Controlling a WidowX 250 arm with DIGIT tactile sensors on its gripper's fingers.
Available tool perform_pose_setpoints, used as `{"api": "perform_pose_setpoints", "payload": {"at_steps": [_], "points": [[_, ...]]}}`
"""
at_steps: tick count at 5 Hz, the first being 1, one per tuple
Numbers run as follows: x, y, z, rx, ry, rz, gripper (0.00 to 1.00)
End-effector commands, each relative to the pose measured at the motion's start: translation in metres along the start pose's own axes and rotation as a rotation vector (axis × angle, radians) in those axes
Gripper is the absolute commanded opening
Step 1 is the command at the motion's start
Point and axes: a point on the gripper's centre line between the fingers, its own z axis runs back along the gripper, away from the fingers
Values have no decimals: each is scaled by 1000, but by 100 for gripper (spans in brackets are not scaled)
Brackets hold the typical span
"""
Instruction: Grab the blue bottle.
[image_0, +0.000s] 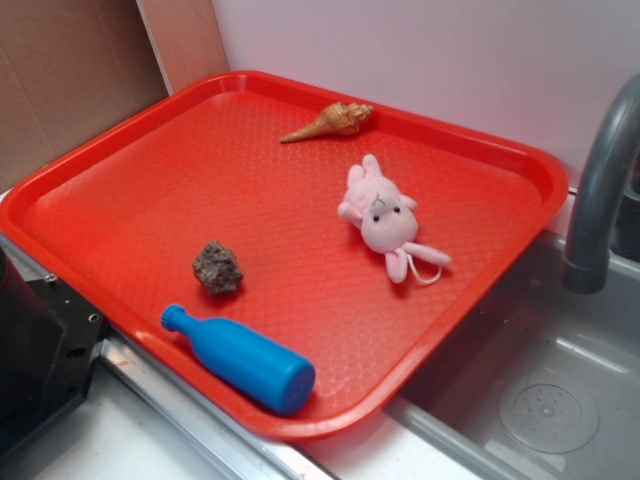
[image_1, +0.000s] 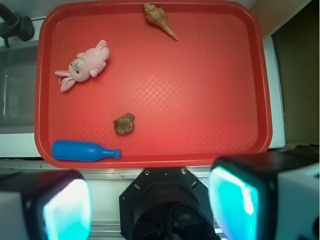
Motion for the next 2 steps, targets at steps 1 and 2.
{"api": "perform_pose_setpoints", "payload": {"at_steps": [1, 2], "points": [[0, 0, 0, 0, 0, 0, 100], [26, -41, -44, 5, 102, -249, 100]]}}
